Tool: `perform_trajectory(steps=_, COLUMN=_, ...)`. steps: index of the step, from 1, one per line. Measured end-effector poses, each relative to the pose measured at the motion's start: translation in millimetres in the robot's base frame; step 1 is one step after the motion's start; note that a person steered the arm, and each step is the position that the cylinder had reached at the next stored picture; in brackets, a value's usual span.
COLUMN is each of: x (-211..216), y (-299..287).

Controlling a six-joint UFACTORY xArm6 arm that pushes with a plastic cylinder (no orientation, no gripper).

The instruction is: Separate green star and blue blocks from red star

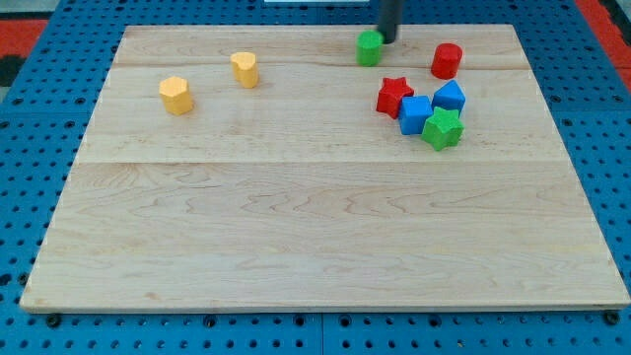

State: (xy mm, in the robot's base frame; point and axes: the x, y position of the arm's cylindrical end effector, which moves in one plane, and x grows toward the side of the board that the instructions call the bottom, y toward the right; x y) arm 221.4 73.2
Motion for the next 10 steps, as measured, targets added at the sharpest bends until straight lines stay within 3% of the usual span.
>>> perform_trajectory(steps=1, x=52, y=-38)
perform_trajectory(steps=2, x=47, y=-28)
perform_trajectory(steps=3, x=7, y=31)
perform_trajectory(steps=4, x=-3, y=77)
perform_trajectory(steps=5, x=51, y=77)
perform_trajectory(steps=6, x=141, y=86)
perform_trajectory(steps=8, x=187, y=87)
perform_trajectory(steps=9, x=218, y=37)
perform_trajectory(steps=10, x=230, y=56)
